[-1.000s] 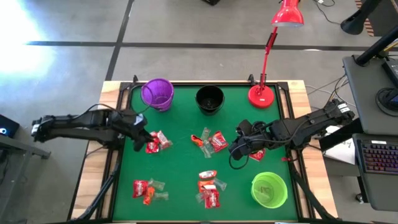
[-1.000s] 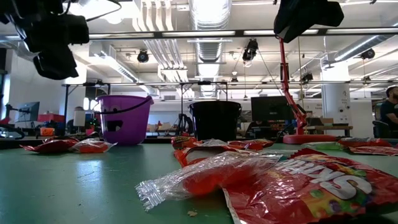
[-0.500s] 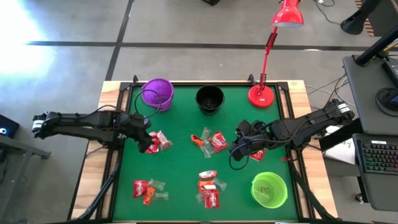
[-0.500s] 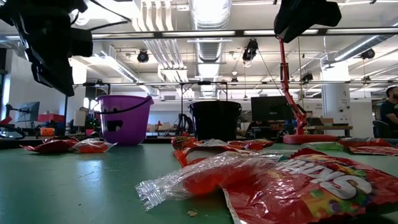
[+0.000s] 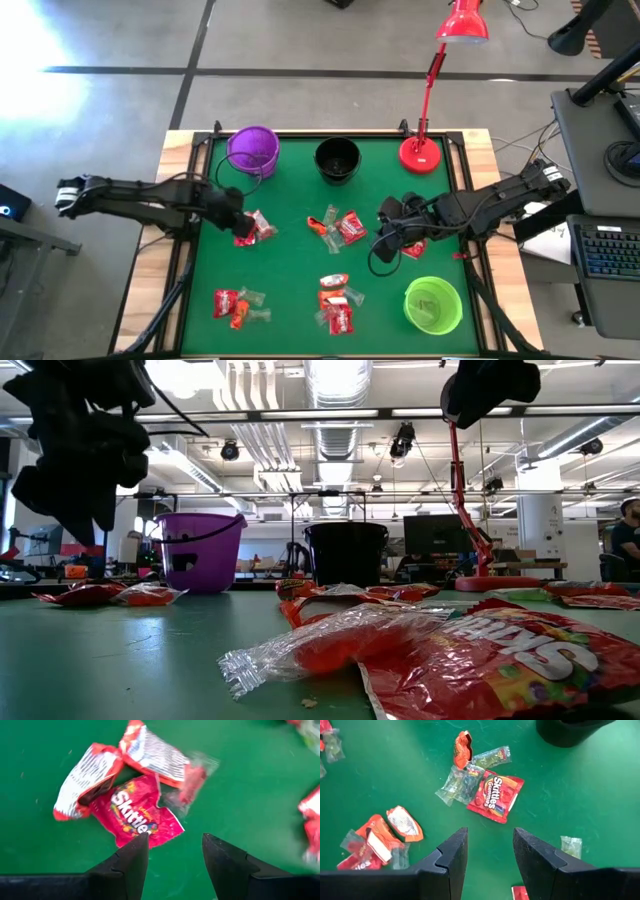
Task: Sort candy
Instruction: Put the red candy into the purple bucket
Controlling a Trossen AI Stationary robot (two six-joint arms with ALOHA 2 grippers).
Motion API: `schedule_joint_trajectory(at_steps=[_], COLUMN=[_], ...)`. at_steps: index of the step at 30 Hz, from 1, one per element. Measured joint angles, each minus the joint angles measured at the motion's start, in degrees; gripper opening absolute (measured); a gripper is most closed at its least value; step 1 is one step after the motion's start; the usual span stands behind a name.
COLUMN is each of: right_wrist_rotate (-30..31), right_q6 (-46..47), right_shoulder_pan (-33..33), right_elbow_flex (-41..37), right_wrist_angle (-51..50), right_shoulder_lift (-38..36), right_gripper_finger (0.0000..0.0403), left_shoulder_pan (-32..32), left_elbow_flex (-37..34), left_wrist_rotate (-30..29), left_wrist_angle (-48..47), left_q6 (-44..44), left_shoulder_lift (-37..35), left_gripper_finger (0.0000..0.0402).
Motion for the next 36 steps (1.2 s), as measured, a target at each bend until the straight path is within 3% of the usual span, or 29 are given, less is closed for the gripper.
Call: schedule_joint_trajectory(at_steps=[5, 14, 23, 36], right_wrist_rotate=[0.0, 0.0, -0.02, -4.01], right_q6=[-0.24, -1.74, -2.82, -2.83], right_shoulder_pan=[0.0, 0.0, 0.04, 0.02], right_elbow_flex=[0.0, 0.0, 0.0, 0.0], right_wrist_angle=[-0.05, 0.02, 0.06, 0.08], right_shoulder_lift=[0.01, -0.01, -0.01, -0.01], right_gripper_finger=[0.0148, 0.0148, 0.0148, 0.0148], left_shoulder_pan=[-0.21, -0.29, -0.42, -3.35], left_elbow_flex=[0.0, 0.0, -0.02, 0.15], left_wrist_rotate=[-2.5, -6.04, -7.26, -8.24], left_wrist_angle=[-1.03, -1.09, 5.64, 5.71], left_q6=[-7.03, -11.57, -12.27, -13.83], left_shoulder_lift=[2.6, 8.18, 15.46, 23.74], left_gripper_finger=[0.0168, 0.0168, 0.0168, 0.0168])
